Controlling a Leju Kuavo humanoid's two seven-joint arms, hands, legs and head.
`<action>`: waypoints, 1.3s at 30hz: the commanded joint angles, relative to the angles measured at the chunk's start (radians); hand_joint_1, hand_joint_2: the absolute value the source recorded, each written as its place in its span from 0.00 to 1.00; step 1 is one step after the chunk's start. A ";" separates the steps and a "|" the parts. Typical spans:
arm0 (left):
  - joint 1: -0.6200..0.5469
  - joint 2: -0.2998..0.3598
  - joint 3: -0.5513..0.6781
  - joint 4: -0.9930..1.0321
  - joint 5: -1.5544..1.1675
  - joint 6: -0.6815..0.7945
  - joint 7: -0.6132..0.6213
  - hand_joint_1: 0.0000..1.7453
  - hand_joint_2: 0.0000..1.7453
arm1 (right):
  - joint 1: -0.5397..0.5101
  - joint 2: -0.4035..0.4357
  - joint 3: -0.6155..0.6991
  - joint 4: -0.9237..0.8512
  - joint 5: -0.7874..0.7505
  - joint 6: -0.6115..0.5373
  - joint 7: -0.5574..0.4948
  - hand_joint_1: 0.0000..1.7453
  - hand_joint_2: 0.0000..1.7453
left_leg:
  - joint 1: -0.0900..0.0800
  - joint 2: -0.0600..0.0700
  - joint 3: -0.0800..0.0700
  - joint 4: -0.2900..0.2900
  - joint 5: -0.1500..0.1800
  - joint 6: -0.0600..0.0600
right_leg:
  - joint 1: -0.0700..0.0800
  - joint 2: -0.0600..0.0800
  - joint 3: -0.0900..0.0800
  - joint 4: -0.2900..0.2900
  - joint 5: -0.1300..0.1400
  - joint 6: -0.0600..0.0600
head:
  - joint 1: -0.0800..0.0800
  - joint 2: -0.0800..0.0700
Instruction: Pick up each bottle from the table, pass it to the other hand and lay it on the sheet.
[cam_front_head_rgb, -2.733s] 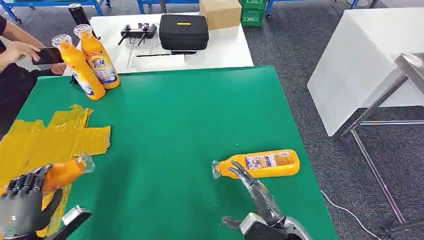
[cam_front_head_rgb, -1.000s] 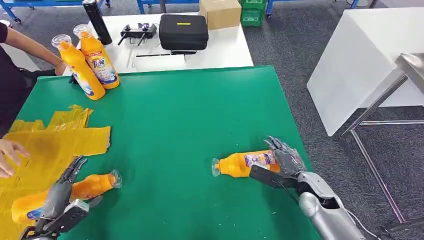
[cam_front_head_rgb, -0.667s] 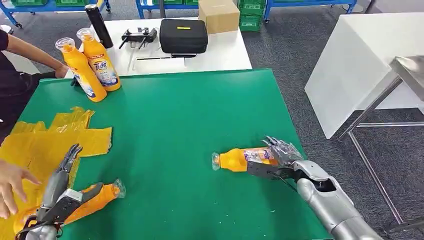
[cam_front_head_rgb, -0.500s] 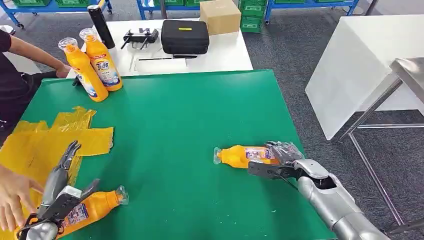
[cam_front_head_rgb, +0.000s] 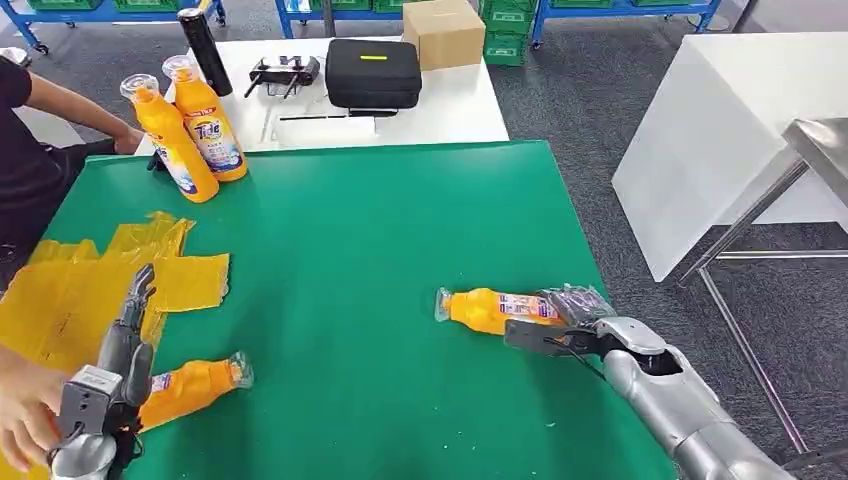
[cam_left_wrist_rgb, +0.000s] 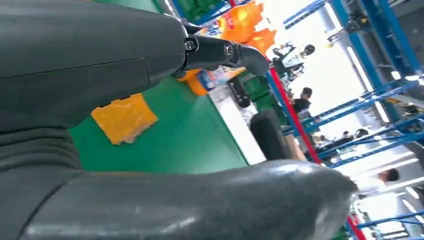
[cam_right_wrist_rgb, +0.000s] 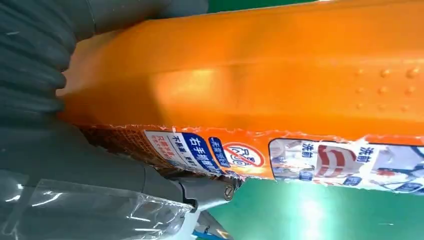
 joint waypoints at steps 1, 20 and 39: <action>0.228 -0.164 0.122 -0.245 0.454 -0.506 0.081 0.00 1.00 | 0.308 0.214 -0.238 -0.347 -0.150 -0.310 -0.186 1.00 1.00 | 0.003 0.004 -0.003 0.000 0.000 -0.003 | 0.003 0.003 -0.001 -0.002 0.002 -0.001 | 0.000 0.000; 0.410 -0.260 -0.137 -0.383 0.655 -0.610 0.176 0.00 1.00 | 0.541 0.388 -0.159 -0.682 -0.420 -0.377 -0.381 1.00 1.00 | 0.003 -0.002 -0.023 0.001 -0.001 -0.003 | 0.003 -0.004 -0.011 0.001 0.001 0.002 | -0.001 0.000; 0.304 -0.218 -0.571 -0.331 0.417 -0.250 0.092 0.00 1.00 | 0.476 0.436 0.078 -0.519 -0.444 -0.366 -0.405 1.00 1.00 | 0.003 -0.004 -0.022 -0.001 0.000 -0.001 | 0.002 -0.006 -0.010 -0.001 0.002 0.002 | 0.000 0.000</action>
